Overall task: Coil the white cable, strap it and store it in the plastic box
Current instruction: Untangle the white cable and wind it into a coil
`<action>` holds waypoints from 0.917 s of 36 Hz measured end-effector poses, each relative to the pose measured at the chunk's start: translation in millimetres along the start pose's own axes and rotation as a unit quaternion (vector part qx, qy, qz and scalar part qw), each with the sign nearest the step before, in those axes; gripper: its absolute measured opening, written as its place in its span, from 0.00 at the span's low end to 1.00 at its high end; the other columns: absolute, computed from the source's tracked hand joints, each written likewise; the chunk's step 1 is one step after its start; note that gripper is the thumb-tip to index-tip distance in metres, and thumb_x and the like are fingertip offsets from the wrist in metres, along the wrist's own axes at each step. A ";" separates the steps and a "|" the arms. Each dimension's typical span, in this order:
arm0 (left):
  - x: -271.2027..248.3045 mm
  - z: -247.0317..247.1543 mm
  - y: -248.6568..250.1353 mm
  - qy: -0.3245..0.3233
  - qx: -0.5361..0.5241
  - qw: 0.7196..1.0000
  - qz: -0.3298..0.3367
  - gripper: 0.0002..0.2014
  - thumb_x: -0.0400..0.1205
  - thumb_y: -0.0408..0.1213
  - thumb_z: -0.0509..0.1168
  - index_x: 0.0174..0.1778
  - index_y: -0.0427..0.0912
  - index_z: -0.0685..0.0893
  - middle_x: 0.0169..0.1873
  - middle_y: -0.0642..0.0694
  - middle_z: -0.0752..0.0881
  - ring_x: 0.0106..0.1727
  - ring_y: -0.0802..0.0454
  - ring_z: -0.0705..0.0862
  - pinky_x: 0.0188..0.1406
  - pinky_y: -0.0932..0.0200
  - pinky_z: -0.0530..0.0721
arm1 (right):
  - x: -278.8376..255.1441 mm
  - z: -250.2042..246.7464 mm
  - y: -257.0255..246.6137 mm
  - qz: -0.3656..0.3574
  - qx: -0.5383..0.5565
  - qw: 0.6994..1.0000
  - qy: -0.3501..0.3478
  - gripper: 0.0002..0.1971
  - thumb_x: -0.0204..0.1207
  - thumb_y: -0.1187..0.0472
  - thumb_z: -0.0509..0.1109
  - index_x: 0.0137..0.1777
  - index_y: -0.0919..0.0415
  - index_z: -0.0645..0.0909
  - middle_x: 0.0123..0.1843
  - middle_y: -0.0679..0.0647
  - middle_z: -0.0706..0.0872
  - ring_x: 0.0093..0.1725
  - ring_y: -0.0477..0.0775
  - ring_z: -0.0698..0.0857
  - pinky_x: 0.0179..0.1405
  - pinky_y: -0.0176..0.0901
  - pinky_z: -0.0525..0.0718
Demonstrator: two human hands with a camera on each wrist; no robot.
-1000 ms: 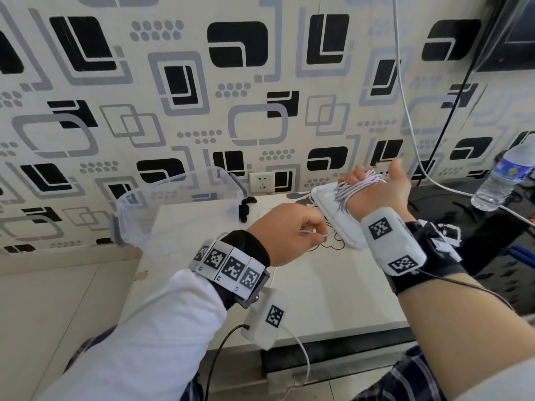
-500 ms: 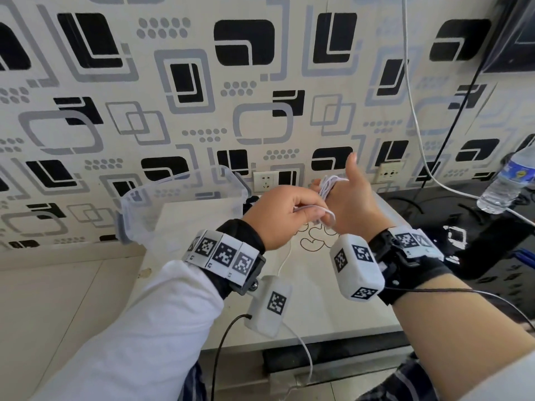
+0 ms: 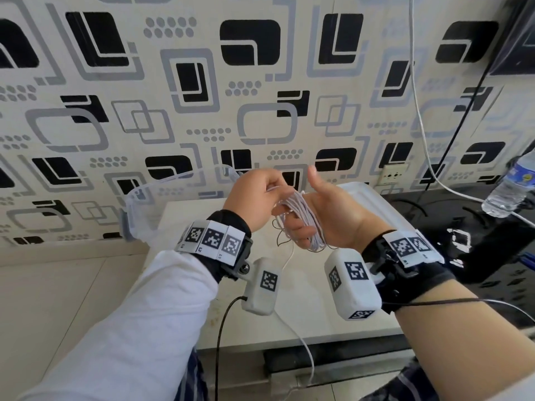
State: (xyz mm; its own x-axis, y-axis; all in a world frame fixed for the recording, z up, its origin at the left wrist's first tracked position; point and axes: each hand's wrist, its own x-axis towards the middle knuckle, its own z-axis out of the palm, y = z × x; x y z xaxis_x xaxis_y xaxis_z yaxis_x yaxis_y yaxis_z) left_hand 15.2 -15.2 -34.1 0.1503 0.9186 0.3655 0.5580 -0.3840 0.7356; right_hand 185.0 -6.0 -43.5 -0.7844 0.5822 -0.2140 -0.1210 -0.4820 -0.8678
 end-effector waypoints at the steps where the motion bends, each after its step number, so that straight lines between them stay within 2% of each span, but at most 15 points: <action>1: 1.0 0.0 -3.2 0.004 0.003 1.000 -0.001 0.11 0.81 0.40 0.69 0.35 0.38 0.85 0.33 0.43 0.86 0.36 0.53 0.84 0.39 0.56 0.81 | -0.5 0.3 0.1 0.008 -0.011 1.000 -0.008 0.40 0.69 0.25 0.58 0.59 0.65 0.73 0.31 0.56 0.68 0.24 0.50 0.64 0.25 0.40 0.69; 3: 2.4 0.7 -8.3 0.014 -0.001 1.000 -0.002 0.13 0.80 0.42 0.71 0.34 0.38 0.85 0.33 0.40 0.86 0.37 0.45 0.84 0.41 0.48 0.82 | -1.2 -0.3 0.2 0.022 -0.031 0.999 -0.029 0.37 0.70 0.31 0.66 0.60 0.67 0.74 0.30 0.55 0.66 0.21 0.48 0.66 0.24 0.39 0.68; 5: 4.0 2.3 -10.5 0.018 -0.004 1.000 -0.001 0.14 0.78 0.45 0.72 0.34 0.38 0.86 0.33 0.40 0.87 0.36 0.46 0.83 0.39 0.51 0.80 | -2.0 -0.8 -0.1 0.034 -0.045 0.997 -0.044 0.32 0.70 0.38 0.71 0.59 0.68 0.76 0.27 0.54 0.65 0.18 0.46 0.65 0.23 0.37 0.69; 8: 5.6 2.8 -9.5 0.018 -0.025 1.000 -0.001 0.11 0.79 0.40 0.72 0.36 0.37 0.88 0.31 0.44 0.87 0.32 0.52 0.82 0.36 0.59 0.79 | -4.4 5.4 -3.8 0.034 -0.054 0.996 -0.054 0.23 0.70 0.46 0.75 0.50 0.66 0.78 0.21 0.47 0.64 0.14 0.42 0.63 0.18 0.32 0.68; 10: 5.8 3.2 -11.1 0.008 -0.066 0.998 -0.006 0.09 0.80 0.38 0.71 0.37 0.36 0.88 0.30 0.44 0.88 0.31 0.54 0.83 0.36 0.61 0.81 | -7.0 10.9 -7.3 0.011 -0.079 0.996 -0.040 0.13 0.75 0.51 0.71 0.40 0.61 0.81 0.18 0.45 0.59 0.13 0.42 0.58 0.16 0.28 0.63; 12: 6.4 4.7 -14.1 -0.014 -0.082 0.996 -0.013 0.08 0.82 0.40 0.69 0.41 0.39 0.86 0.31 0.41 0.88 0.31 0.50 0.85 0.35 0.54 0.82 | -8.8 10.7 -7.5 -0.001 -0.108 0.994 -0.005 0.22 0.81 0.56 0.60 0.23 0.54 0.79 0.16 0.45 0.57 0.15 0.46 0.52 0.17 0.28 0.56; 13: 6.2 5.5 -15.5 -0.030 -0.086 0.996 -0.020 0.08 0.83 0.42 0.68 0.42 0.41 0.85 0.28 0.44 0.87 0.28 0.53 0.83 0.31 0.55 0.80 | -9.4 10.4 -6.6 -0.004 -0.114 0.994 0.004 0.26 0.82 0.58 0.57 0.19 0.52 0.75 0.15 0.44 0.58 0.15 0.47 0.51 0.17 0.28 0.55; 15: 3.4 6.0 -14.3 -0.070 -0.113 0.990 -0.038 0.10 0.85 0.45 0.65 0.46 0.42 0.83 0.22 0.55 0.81 0.21 0.60 0.74 0.23 0.62 0.71 | -12.0 10.4 -6.3 -0.011 -0.106 0.994 0.020 0.26 0.82 0.60 0.58 0.18 0.52 0.69 0.15 0.44 0.61 0.13 0.44 0.54 0.16 0.27 0.58; 17: 1.0 6.3 -11.0 -0.116 -0.161 0.979 -0.057 0.20 0.84 0.54 0.61 0.51 0.37 0.82 0.20 0.57 0.75 0.21 0.58 0.68 0.21 0.64 0.67 | -15.2 7.8 -7.4 -0.012 -0.090 0.996 0.017 0.25 0.80 0.59 0.62 0.20 0.55 0.64 0.15 0.46 0.60 0.12 0.43 0.56 0.16 0.27 0.58; 20: -2.8 7.8 -7.3 -0.190 -0.208 0.956 -0.082 0.39 0.69 0.75 0.55 0.49 0.38 0.81 0.22 0.55 0.68 0.22 0.57 0.62 0.22 0.64 0.64 | -19.9 5.7 -10.4 -0.022 -0.065 0.997 -0.025 0.27 0.77 0.57 0.64 0.22 0.58 0.53 0.15 0.50 0.53 0.13 0.47 0.51 0.16 0.28 0.54; 24: -5.0 12.1 -4.8 -0.212 -0.271 0.937 -0.057 0.56 0.59 0.84 0.53 0.56 0.31 0.79 0.26 0.49 0.65 0.27 0.53 0.58 0.24 0.63 0.60 | -27.0 4.1 -15.7 -0.061 0.011 0.997 -0.041 0.25 0.68 0.55 0.77 0.32 0.59 0.59 0.17 0.47 0.56 0.15 0.46 0.51 0.16 0.32 0.53; 27: -4.4 12.3 -0.6 -0.192 -0.284 0.939 -0.042 0.53 0.58 0.83 0.58 0.54 0.32 0.79 0.26 0.49 0.65 0.25 0.54 0.59 0.23 0.63 0.59 | -29.4 3.7 -17.4 -0.088 0.053 0.994 -0.037 0.16 0.68 0.56 0.77 0.35 0.57 0.70 0.18 0.45 0.56 0.15 0.46 0.52 0.15 0.34 0.54; 29: -5.0 13.8 2.7 -0.163 -0.247 0.955 -0.027 0.39 0.67 0.76 0.59 0.49 0.39 0.83 0.24 0.48 0.66 0.22 0.56 0.61 0.20 0.65 0.60 | -29.0 3.7 -17.1 -0.092 0.071 0.993 -0.030 0.17 0.71 0.55 0.73 0.34 0.56 0.66 0.19 0.46 0.55 0.15 0.46 0.52 0.14 0.34 0.56; 31: -6.0 17.0 4.0 -0.118 -0.230 0.966 -0.016 0.33 0.79 0.63 0.60 0.54 0.31 0.83 0.23 0.44 0.66 0.20 0.55 0.62 0.19 0.63 0.59 | -28.0 6.0 -17.7 -0.093 0.059 0.994 -0.011 0.15 0.77 0.54 0.66 0.33 0.56 0.66 0.19 0.46 0.54 0.16 0.46 0.52 0.14 0.35 0.55; 33: -7.0 19.8 4.5 -0.093 -0.228 0.969 -0.015 0.30 0.84 0.52 0.58 0.57 0.21 0.79 0.21 0.45 0.66 0.20 0.54 0.63 0.19 0.60 0.59 | -27.9 8.6 -18.4 -0.091 0.041 0.995 0.010 0.18 0.80 0.54 0.57 0.28 0.56 0.72 0.20 0.47 0.53 0.16 0.46 0.50 0.15 0.35 0.54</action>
State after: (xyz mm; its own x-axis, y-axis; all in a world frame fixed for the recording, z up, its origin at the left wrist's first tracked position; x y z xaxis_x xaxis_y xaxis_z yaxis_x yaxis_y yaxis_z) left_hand 32.8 -21.6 -44.6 0.3088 0.9142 0.2624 0.1513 -0.3196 0.9354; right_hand 203.8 -19.0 -17.7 -0.7327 0.6773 -0.0661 -0.3100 -0.4186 -0.8536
